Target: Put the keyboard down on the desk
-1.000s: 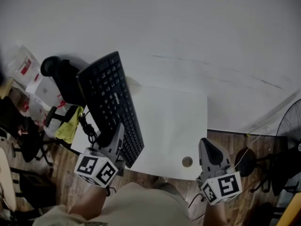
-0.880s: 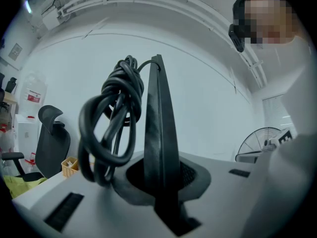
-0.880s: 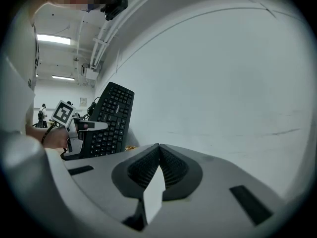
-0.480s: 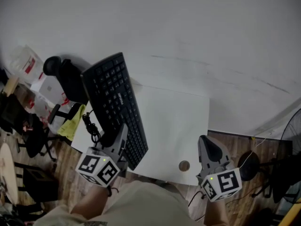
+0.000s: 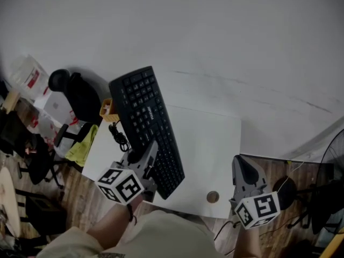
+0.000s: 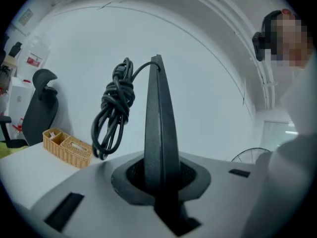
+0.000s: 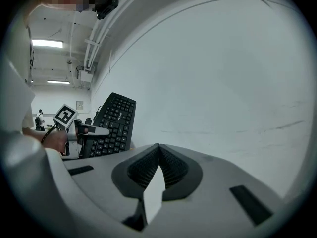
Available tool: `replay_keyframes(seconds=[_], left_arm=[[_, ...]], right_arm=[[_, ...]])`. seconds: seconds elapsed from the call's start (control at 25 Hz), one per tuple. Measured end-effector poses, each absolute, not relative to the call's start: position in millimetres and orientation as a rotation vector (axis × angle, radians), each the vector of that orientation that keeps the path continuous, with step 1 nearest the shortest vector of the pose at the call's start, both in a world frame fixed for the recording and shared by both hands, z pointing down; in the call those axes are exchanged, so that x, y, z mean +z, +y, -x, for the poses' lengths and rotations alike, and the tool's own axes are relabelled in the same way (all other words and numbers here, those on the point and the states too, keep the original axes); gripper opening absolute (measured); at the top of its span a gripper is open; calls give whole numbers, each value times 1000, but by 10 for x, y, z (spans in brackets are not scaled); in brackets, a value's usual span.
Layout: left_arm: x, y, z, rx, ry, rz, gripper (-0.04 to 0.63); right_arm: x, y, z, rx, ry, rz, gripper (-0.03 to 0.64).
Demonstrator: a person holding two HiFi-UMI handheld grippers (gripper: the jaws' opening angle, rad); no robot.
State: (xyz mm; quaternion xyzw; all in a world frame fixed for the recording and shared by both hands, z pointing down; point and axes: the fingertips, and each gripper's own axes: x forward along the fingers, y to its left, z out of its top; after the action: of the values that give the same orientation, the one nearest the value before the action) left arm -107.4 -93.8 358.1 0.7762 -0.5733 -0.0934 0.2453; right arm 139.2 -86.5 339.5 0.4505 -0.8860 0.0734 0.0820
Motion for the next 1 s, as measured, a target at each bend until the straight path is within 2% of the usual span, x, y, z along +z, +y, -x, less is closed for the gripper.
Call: replay_keyframes(seconds=[0.44,1.0], left_arm=[[4387,-1600,1008,-318,-1390,-1893,78],[5921,-2141,668,-418,-1179,-1558,78]], right_arm=[[3785,-1233,-1217,362,-2591,-1351,26],[4478,-1516,-1036,549,-2478,-1283,25]])
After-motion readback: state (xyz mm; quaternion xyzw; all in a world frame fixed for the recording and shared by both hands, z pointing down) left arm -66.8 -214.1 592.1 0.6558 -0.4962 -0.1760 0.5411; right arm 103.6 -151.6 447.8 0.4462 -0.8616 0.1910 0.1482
